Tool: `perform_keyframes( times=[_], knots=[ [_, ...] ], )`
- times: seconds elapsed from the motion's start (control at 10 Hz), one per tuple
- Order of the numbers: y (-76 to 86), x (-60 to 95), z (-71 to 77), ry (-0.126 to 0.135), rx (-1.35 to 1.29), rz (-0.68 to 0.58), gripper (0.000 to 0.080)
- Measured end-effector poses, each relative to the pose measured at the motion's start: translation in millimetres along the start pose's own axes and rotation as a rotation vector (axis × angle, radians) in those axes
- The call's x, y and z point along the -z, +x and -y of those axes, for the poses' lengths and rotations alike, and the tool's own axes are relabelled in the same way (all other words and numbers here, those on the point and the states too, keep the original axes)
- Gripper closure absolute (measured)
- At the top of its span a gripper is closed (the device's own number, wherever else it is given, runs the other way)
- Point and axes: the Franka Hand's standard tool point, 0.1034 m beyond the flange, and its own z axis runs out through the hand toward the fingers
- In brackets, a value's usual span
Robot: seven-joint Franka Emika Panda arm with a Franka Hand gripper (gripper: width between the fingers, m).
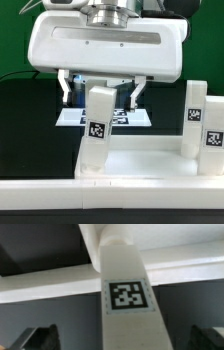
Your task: Assemble desk
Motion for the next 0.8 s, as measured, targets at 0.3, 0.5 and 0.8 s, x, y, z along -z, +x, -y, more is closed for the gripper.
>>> perform_keyframes(
  times=[0.3,0.5,0.8],
  knots=[
    [-0.5,0.2,-2.9,0.002,0.026,0.024,0.015],
    [13.2,15.0,-11.2,0.045,0.015,0.148,0.015],
    [31.1,24.3,-20.3,0.098,-0.001,0.294,0.015]
  ],
)
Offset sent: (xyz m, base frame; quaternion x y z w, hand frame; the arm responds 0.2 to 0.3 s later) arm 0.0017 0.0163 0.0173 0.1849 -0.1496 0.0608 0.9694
